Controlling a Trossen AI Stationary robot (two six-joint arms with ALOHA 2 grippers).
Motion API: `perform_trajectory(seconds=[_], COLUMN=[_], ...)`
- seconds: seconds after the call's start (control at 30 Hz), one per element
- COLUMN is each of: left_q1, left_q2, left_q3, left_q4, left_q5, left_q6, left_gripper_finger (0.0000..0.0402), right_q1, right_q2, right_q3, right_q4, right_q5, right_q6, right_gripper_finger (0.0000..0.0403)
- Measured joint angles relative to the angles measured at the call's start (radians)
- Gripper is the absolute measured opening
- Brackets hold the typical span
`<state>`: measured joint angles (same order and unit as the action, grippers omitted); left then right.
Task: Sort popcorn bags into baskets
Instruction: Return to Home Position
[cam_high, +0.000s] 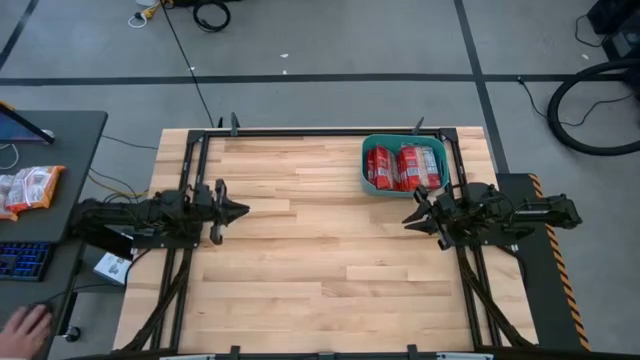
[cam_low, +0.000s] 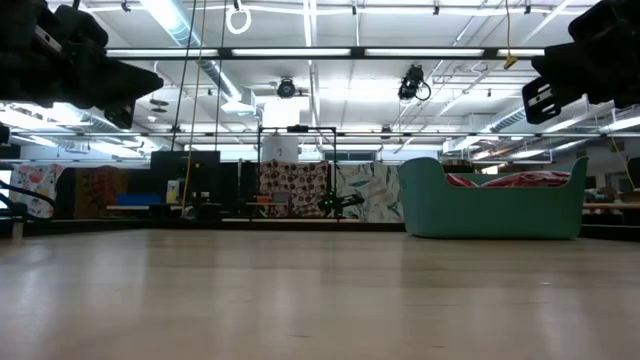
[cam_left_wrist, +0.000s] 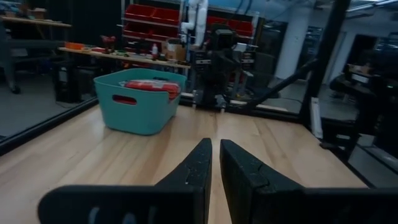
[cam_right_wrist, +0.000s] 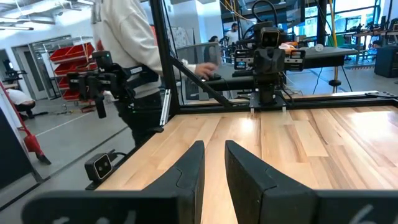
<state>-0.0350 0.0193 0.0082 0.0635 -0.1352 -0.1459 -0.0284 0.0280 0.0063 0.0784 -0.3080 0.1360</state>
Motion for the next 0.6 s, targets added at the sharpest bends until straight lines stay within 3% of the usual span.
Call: perform_trajectory(seconds=[0.6], left_q1=[-0.021], left_q2=[0.0], left_q3=[0.0], left_q4=[0.0], left_q5=[0.001], left_q6=[0.0], left_gripper_finger=[0.0039], right_q1=[0.0], right_q2=[0.0], right_q3=[0.0], right_q4=[0.0], right_q5=[0.0], right_q6=[0.0], right_gripper_finger=[0.0069])
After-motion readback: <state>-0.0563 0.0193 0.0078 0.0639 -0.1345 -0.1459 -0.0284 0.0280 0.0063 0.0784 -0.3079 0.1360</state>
